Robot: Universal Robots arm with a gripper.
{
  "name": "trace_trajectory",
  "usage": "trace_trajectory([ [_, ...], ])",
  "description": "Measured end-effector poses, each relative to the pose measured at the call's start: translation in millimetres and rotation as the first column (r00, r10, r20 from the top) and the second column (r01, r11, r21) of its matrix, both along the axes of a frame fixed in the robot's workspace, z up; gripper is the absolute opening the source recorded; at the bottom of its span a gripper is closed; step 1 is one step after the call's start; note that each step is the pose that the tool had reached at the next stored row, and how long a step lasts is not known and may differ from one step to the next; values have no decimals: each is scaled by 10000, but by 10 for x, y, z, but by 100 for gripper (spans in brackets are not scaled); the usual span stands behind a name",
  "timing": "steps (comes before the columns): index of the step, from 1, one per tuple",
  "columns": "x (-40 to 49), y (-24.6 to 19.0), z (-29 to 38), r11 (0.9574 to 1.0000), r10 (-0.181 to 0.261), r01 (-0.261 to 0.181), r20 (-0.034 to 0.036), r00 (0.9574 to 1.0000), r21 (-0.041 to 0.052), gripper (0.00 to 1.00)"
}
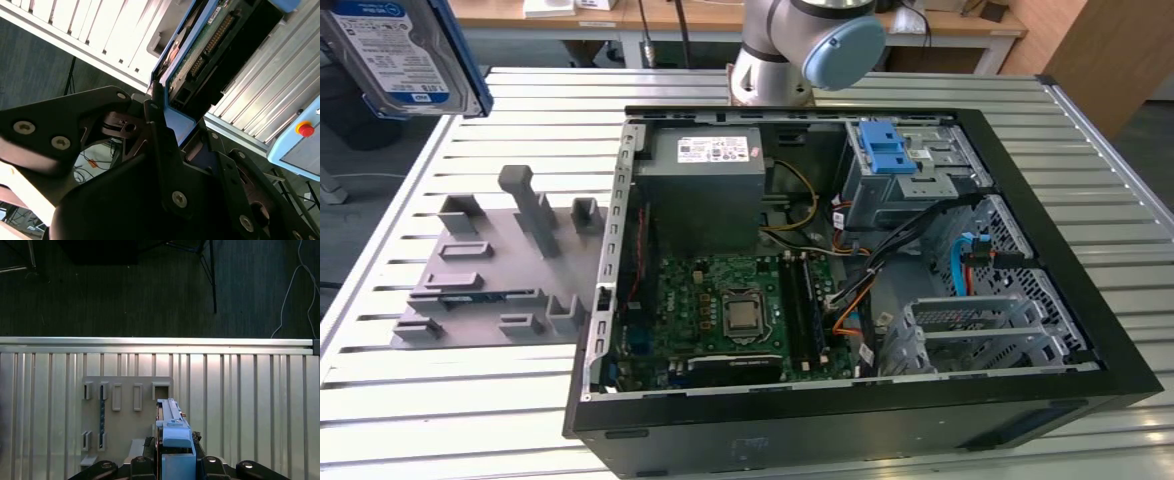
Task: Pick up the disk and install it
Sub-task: 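Pick up the disk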
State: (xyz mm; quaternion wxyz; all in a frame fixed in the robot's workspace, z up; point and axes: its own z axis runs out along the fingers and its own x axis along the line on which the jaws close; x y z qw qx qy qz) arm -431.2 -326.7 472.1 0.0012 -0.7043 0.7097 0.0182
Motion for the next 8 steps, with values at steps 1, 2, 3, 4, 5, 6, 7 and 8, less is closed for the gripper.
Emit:
trace_trajectory([
  [1, 0, 0, 1, 10000, 0, 0, -1, 10000, 0, 36],
  [2, 0, 0, 1, 10000, 0, 0, 1, 10000, 0, 36],
  [3, 0, 0, 3, 10000, 0, 0, 0, 10000, 0, 36],
  [4, 0, 0, 6, 10000, 0, 0, 0, 10000, 0, 36],
  [5, 0, 0, 10, 10000, 0, 0, -1, 10000, 0, 36],
  [6, 0, 0, 15, 10000, 0, 0, -1, 10000, 0, 36],
  [7, 0, 0, 23, 10000, 0, 0, 0, 10000, -1, 36],
  [8, 0, 0, 32, 10000, 0, 0, 0, 10000, 0, 36],
])
